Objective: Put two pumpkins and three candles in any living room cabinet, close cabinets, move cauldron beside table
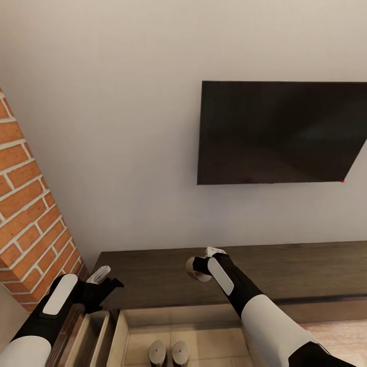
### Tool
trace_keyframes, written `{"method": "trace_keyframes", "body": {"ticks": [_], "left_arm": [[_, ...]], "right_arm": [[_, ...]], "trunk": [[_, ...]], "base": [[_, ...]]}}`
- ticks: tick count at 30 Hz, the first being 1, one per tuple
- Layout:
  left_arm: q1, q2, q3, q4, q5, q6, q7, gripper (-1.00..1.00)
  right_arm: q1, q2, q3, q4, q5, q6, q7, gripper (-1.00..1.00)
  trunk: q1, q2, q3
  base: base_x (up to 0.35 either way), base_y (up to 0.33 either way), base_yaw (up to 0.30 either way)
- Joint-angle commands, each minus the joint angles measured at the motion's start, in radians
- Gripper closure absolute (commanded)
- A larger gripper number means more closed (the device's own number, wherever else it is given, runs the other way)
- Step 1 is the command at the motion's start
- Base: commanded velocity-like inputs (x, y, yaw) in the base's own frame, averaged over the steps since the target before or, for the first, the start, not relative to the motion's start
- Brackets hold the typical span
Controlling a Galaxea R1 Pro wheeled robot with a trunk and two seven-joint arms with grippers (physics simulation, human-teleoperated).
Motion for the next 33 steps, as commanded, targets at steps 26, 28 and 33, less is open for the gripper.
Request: {"method": "trace_keyframes", "body": {"ticks": [26,28,33], "left_arm": [[0.000,0.002,0.005,-0.001,0.012,0.024,0.002,-1.00],[0.000,0.002,0.005,-0.001,0.012,0.024,0.002,-1.00],[0.000,0.001,0.005,-0.001,0.014,0.024,0.002,-1.00]], "right_arm": [[0.000,-0.006,-0.069,0.006,-0.010,0.214,-0.008,1.00],[0.000,-0.005,-0.074,0.006,-0.010,0.221,-0.009,1.00],[0.000,-0.002,-0.079,0.010,-0.010,0.228,-0.011,1.00]], "trunk": [[0.100,-0.182,-0.082],[0.107,-0.196,-0.088],[0.127,-0.231,-0.103]], "base": [[-0.019,0.000,0.000],[-0.072,0.000,0.000],[-0.138,0.000,0.000]]}}
